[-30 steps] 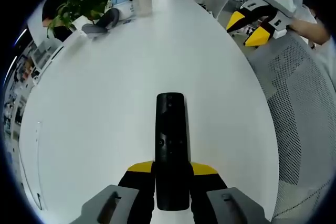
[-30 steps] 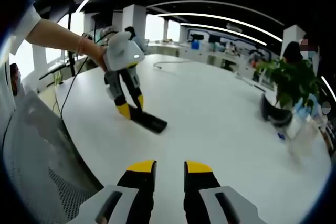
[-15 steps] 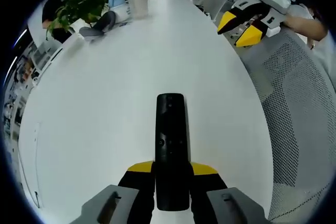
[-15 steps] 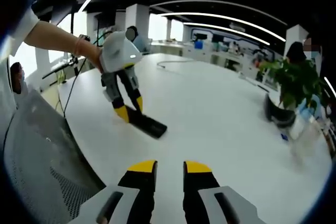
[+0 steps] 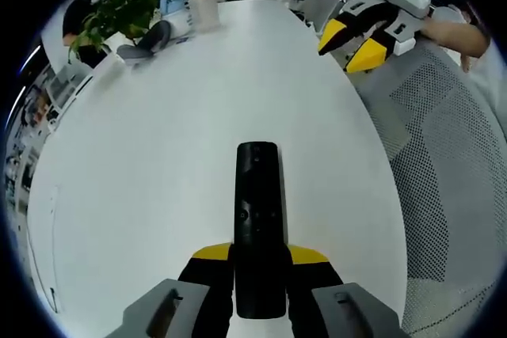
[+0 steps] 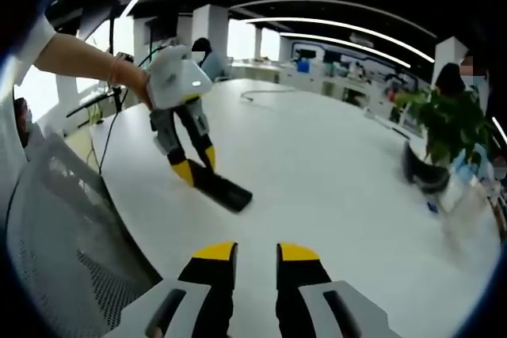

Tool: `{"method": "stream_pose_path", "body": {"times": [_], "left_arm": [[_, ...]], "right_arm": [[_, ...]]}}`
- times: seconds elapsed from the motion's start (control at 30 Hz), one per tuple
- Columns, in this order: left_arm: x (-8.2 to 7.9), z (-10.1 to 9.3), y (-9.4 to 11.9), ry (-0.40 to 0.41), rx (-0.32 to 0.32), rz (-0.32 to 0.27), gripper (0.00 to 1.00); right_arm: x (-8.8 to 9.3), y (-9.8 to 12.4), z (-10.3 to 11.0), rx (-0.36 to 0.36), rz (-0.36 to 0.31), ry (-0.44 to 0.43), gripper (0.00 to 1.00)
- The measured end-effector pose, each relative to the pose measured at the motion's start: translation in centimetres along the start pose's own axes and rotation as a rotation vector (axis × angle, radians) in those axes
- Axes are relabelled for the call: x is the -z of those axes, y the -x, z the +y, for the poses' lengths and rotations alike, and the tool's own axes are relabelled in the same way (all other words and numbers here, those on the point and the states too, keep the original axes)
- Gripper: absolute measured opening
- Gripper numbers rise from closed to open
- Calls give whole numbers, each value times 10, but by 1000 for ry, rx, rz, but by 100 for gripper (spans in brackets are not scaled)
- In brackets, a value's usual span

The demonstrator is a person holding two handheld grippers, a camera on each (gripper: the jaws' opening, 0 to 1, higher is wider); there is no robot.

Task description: Press the specified remote control buttons in sequence, fully releasing each button before pressing the next.

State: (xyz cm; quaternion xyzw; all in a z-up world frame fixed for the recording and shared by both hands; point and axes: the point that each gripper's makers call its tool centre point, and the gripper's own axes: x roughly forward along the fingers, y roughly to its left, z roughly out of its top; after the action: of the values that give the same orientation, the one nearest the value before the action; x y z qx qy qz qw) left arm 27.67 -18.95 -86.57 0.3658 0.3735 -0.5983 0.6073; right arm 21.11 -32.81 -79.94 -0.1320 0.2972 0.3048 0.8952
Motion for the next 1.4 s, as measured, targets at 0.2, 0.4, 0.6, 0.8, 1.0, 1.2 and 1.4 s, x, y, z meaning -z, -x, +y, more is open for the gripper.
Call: {"method": "stream_pose_path", "body": {"times": [0.2, 0.4, 0.6, 0.8, 1.0, 1.2, 1.4], "left_arm": [[0, -8, 0, -3, 2, -15, 24], [0, -12, 0, -4, 4, -27, 24], [0, -19, 0, 6, -3, -46, 24], [1, -29, 1, 10, -3, -62, 24], [1, -39, 1, 20, -8, -81, 24], [1, -46, 1, 21, -8, -90, 24], [2, -51, 2, 22, -4, -96, 24]], "right_arm": [[1, 0, 1, -5, 6, 14, 16], [2, 0, 1, -4, 9, 13, 16], [3, -1, 6, -25, 21, 30, 16], [3, -1, 7, -29, 22, 32, 16], [4, -2, 9, -39, 27, 40, 16], [5, -3, 10, -40, 34, 47, 16], [5, -3, 10, -42, 36, 47, 16]]}}
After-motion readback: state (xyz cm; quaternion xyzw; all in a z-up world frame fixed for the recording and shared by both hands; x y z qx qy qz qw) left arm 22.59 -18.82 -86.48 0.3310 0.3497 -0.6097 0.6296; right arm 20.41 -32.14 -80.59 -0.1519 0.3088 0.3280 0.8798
